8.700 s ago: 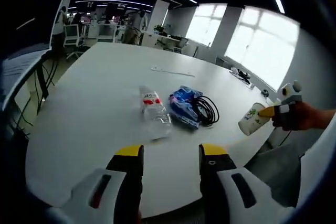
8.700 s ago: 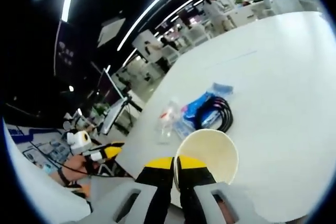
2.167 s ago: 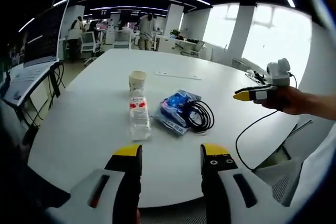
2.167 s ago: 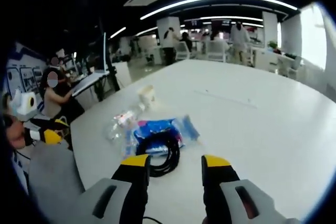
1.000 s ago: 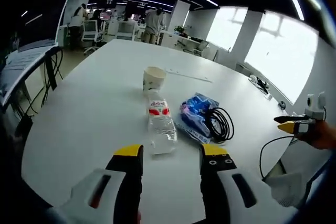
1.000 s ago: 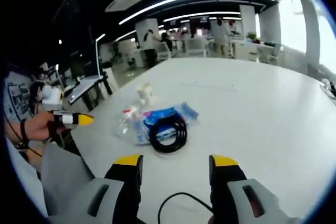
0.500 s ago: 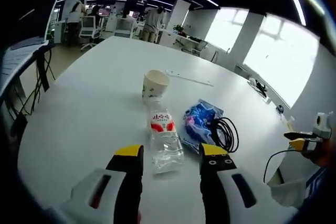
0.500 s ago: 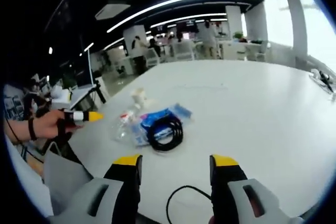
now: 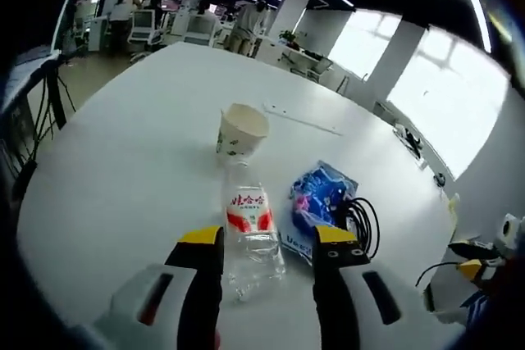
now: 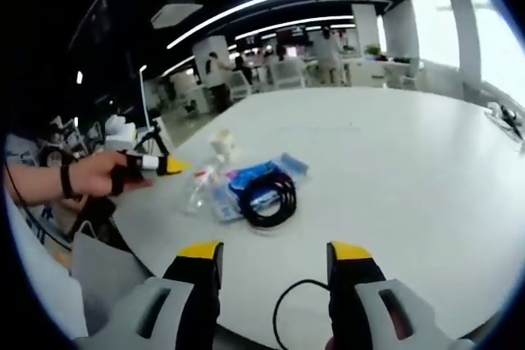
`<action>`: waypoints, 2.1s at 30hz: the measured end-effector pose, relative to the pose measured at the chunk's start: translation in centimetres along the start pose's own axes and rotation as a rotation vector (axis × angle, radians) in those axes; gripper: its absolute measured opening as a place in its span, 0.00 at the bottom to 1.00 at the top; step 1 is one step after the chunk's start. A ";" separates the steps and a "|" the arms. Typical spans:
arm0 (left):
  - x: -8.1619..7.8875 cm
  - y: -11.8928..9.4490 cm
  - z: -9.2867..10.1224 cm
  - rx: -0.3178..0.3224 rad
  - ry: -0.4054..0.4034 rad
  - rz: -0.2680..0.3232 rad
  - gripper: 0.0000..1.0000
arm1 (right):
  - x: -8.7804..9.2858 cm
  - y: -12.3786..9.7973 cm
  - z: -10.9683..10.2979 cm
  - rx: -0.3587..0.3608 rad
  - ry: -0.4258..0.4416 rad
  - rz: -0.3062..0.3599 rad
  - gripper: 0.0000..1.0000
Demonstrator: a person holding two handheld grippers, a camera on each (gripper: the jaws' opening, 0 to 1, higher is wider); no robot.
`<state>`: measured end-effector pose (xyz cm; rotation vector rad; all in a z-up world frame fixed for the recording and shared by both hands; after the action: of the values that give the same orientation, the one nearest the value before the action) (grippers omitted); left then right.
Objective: Arrange the tabletop items into an orderly group along one side of the table until the central work area is clear of visible clutter.
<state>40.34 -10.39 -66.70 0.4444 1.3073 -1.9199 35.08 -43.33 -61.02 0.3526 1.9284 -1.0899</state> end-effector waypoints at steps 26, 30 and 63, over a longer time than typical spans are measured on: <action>0.4 5.1 -0.9 -0.147 -0.035 -0.177 0.49 | 0.8 -0.4 1.1 -0.031 0.003 -0.064 0.51; 1.2 5.2 -1.1 -0.161 0.016 -0.208 0.48 | 0.7 -0.4 1.0 -0.036 0.000 -0.066 0.51; 6.3 -0.3 -2.9 -0.177 0.032 -0.260 0.39 | 1.1 0.1 -0.4 -0.078 0.003 -0.061 0.49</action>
<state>35.63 -10.12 -71.77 0.2249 1.6053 -1.9892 34.31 -43.15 -61.86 0.2536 1.9894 -1.0505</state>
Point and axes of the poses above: the point that each gripper's makers call its tool centre point, and the gripper's own axes: y roughly forward along the fingers, z roughly to its right, x roughly out of its underside, the point moved 4 cm from there along -y, roughly backward along the fingers, and after that the axes turned 1 degree about y, right-handed, at the moved point
